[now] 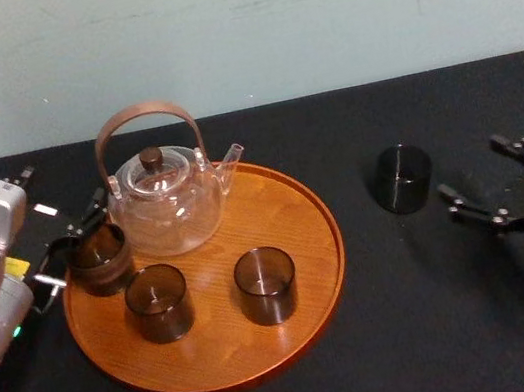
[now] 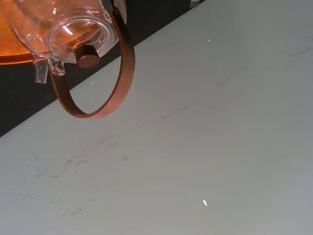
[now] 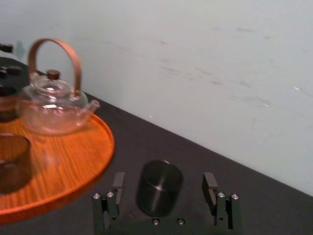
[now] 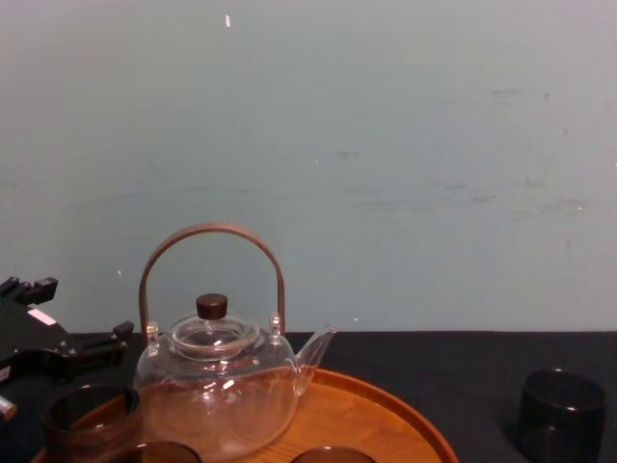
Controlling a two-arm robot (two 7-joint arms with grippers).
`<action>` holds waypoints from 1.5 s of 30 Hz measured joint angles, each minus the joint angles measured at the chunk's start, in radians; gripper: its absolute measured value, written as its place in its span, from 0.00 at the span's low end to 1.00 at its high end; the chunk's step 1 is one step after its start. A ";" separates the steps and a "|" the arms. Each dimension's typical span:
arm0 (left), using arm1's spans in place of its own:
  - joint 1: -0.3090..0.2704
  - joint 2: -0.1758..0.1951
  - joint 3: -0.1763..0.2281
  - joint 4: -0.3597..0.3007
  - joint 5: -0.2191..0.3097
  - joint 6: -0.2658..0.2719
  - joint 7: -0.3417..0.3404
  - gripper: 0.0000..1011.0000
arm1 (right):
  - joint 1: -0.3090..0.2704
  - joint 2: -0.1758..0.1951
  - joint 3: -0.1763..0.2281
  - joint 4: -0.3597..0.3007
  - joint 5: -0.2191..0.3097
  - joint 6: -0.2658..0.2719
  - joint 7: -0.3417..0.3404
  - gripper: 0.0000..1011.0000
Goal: Pick up the glass from the table and place it on the tray.
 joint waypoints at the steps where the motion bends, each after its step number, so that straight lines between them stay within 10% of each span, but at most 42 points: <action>1: 0.000 0.000 0.000 0.000 0.000 0.000 0.000 0.99 | -0.005 0.001 0.008 0.002 0.000 -0.002 -0.001 0.99; 13: 0.000 0.000 0.000 0.000 0.000 0.000 0.000 0.99 | -0.009 -0.017 0.045 0.050 0.003 0.018 0.024 0.99; 45: 0.000 0.000 0.000 0.000 0.000 0.000 0.000 0.99 | 0.322 -0.133 -0.128 0.379 -0.057 0.090 0.063 0.99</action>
